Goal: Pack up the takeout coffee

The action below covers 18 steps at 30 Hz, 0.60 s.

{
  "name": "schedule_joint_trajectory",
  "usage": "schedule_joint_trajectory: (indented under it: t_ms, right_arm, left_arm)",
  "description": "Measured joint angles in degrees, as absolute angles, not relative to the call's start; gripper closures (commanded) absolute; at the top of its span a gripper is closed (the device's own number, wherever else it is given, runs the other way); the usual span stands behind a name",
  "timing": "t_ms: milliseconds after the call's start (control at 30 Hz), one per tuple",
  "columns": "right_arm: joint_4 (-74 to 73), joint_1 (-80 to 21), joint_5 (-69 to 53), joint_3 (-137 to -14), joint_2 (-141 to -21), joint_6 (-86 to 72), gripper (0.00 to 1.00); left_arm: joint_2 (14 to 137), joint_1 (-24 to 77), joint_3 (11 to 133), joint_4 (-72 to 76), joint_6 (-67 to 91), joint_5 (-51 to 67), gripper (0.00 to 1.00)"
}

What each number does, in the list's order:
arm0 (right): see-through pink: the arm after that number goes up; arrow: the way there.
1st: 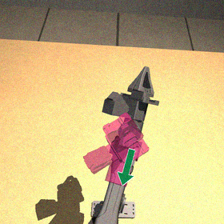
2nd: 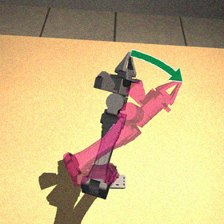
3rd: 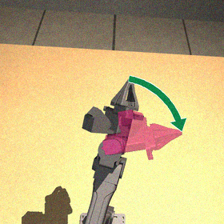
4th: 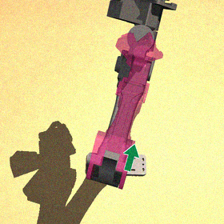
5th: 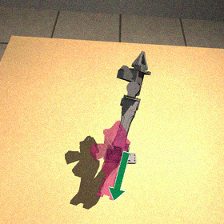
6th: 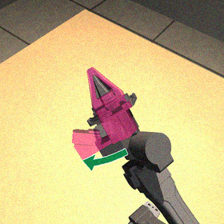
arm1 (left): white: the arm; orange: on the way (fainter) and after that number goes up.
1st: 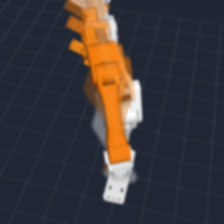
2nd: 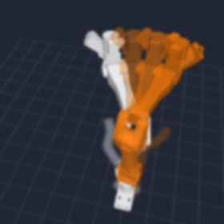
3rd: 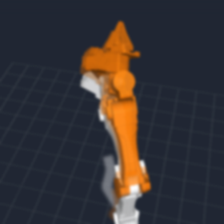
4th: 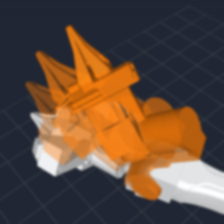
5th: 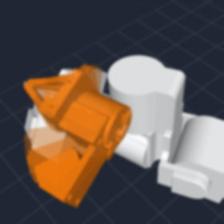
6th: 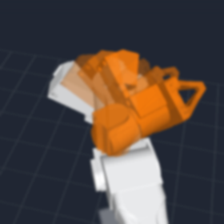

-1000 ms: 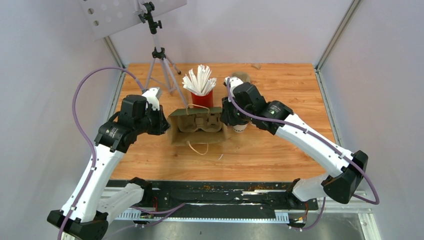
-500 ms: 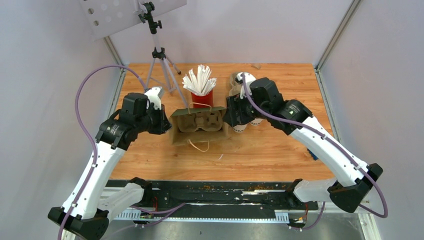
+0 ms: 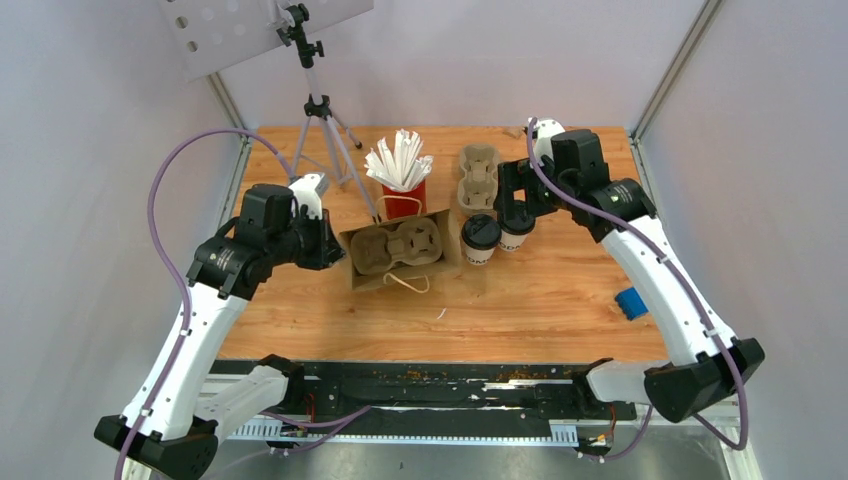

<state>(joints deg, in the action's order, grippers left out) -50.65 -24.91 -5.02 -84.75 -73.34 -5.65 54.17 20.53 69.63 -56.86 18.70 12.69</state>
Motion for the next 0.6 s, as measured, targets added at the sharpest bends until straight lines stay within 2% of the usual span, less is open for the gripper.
schedule_joint_trajectory:
  t_ms: [433, 600]
  right_arm:
    - [-49.45, -15.99, -5.02, -83.35, -90.17, 7.64, 0.05]
    - [-49.45, -14.61, -5.74, -83.33, -93.1, 10.5, 0.05]
  left_arm:
    - [51.7, 20.53, 67.66, -56.25, 17.58, 19.92, 1.0]
    - [49.56, 20.99, 65.17, -54.83, 16.16, 23.0, 1.0]
